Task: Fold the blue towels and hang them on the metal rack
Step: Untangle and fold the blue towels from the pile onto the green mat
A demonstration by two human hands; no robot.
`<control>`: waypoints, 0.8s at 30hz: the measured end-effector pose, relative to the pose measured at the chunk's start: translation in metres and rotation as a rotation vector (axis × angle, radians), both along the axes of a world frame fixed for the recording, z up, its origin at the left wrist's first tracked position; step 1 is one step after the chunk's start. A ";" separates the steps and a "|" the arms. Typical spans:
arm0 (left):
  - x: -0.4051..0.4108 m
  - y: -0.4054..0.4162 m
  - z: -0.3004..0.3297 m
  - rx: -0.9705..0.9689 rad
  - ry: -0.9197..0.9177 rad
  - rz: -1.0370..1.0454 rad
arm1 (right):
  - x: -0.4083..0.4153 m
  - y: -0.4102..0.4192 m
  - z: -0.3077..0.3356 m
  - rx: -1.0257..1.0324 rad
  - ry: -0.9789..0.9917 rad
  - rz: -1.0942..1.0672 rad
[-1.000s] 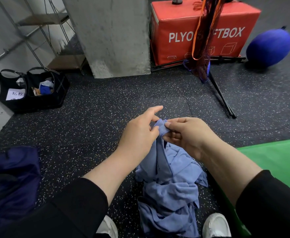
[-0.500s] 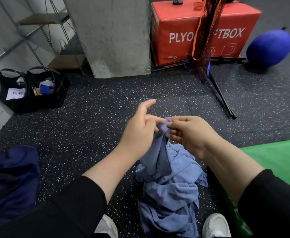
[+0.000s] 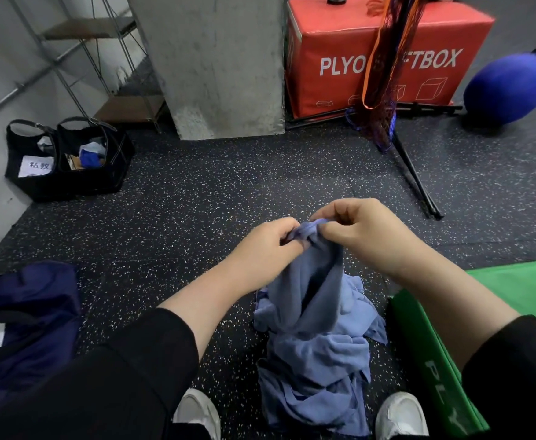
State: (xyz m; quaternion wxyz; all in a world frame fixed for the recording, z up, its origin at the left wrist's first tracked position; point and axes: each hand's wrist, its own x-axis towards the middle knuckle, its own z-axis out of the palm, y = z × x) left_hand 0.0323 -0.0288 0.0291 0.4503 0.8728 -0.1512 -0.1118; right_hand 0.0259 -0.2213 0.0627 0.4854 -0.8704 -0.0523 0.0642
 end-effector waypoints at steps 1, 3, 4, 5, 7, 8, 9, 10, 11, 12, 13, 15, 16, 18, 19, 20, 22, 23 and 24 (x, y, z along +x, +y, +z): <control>0.000 0.000 0.000 -0.008 -0.013 0.000 | -0.001 -0.001 0.001 -0.008 -0.003 0.023; 0.001 0.002 -0.001 -0.015 -0.028 -0.011 | -0.001 -0.004 0.001 -0.078 -0.030 0.036; 0.002 0.004 -0.002 -0.022 -0.024 -0.019 | 0.000 -0.005 0.001 -0.114 -0.059 0.018; 0.003 0.006 -0.003 -0.025 -0.011 -0.023 | 0.002 -0.006 0.000 -0.133 -0.084 -0.005; 0.004 0.012 -0.005 -0.034 0.048 -0.033 | 0.003 -0.007 -0.001 -0.152 -0.103 -0.034; 0.004 0.015 -0.006 -0.051 0.089 -0.043 | 0.003 -0.007 -0.001 -0.164 -0.102 -0.040; 0.003 0.017 -0.006 -0.061 0.125 -0.047 | 0.003 -0.007 -0.002 -0.172 -0.104 -0.046; 0.002 0.019 -0.007 -0.067 0.151 -0.053 | 0.003 -0.006 -0.003 -0.174 -0.112 -0.057; 0.001 0.022 -0.007 -0.066 0.163 -0.050 | 0.003 -0.006 -0.003 -0.162 -0.124 -0.074; 0.000 0.025 -0.008 -0.063 0.174 -0.041 | 0.003 -0.006 -0.003 -0.139 -0.135 -0.093; 0.000 0.029 -0.009 -0.046 0.184 -0.026 | 0.002 -0.007 -0.003 -0.113 -0.138 -0.113; 0.001 0.037 -0.011 0.026 0.199 0.023 | 0.003 -0.011 -0.007 -0.080 -0.130 -0.148; 0.002 0.040 -0.013 0.069 0.195 0.051 | 0.004 -0.014 -0.009 -0.066 -0.121 -0.163; 0.003 0.047 -0.015 0.169 0.164 0.115 | 0.003 -0.018 -0.013 -0.049 -0.107 -0.185; 0.003 0.051 -0.017 0.227 0.148 0.150 | 0.003 -0.021 -0.015 -0.043 -0.103 -0.201; 0.003 0.056 -0.018 0.291 0.137 0.182 | 0.003 -0.024 -0.016 -0.043 -0.101 -0.216; 0.001 0.066 -0.018 0.409 0.147 0.243 | 0.001 -0.029 -0.019 -0.079 -0.103 -0.242; 0.001 0.072 -0.019 0.455 0.156 0.268 | 0.000 -0.032 -0.020 -0.099 -0.103 -0.254; 0.001 0.077 -0.020 0.497 0.168 0.291 | -0.001 -0.034 -0.021 -0.105 -0.102 -0.260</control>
